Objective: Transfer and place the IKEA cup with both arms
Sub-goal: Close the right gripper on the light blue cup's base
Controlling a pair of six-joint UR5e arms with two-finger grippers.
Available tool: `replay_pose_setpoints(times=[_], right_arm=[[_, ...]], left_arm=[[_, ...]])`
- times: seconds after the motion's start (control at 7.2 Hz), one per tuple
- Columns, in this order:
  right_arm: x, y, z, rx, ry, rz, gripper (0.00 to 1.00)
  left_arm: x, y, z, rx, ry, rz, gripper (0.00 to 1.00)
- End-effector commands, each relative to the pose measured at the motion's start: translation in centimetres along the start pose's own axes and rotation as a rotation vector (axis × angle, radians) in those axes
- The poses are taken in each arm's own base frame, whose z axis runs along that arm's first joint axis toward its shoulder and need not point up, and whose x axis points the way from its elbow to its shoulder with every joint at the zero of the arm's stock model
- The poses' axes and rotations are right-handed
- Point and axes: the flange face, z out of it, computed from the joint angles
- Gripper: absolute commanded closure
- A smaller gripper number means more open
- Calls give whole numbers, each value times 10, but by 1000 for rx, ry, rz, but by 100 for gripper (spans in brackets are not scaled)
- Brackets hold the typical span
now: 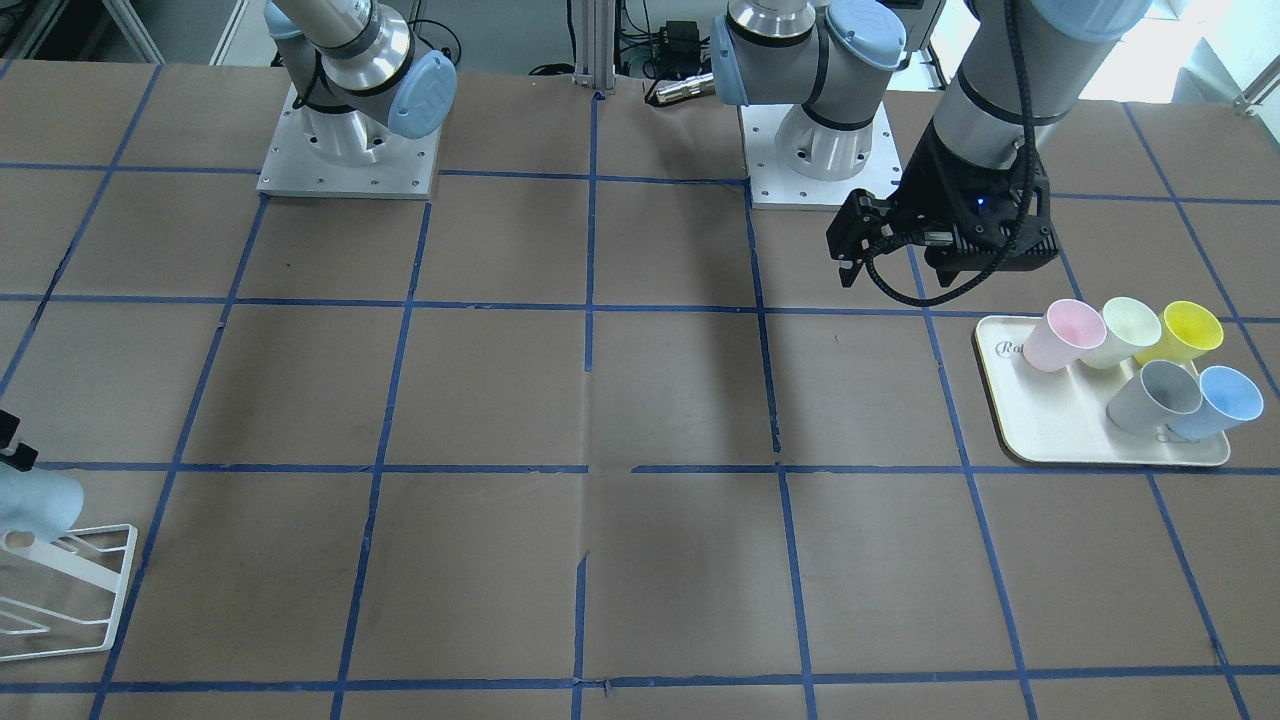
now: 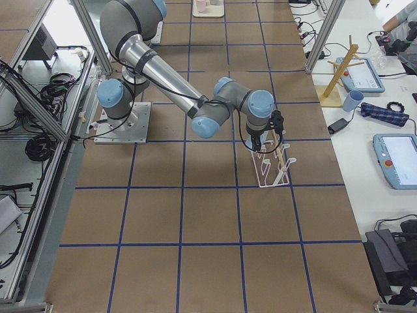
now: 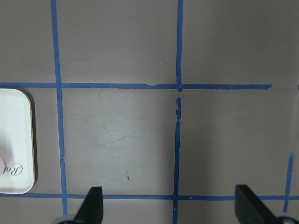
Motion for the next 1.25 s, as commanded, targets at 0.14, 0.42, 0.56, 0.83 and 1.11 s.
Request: replay_pose_setpoints(times=[0.14,0.42,0.56,0.83,1.11], right_arm=[[-1,0,2,0,-2,2,10],[-7,-4,5,-1,-4,28,2],[-11,-5,2,3,3,38,0],[-12,-6,6,-11,12,69,0],[-24,-17,5,22,48,64,0]], left_arm=[[0,-3,7,-5,-1,-3,0],[-2,-4,6,-2,2,-3,0],[-1,-4,6,-1,11,-5,0],[2,-4,1,19,20,0,0],[17,-9,-1,47,188,-7,0]])
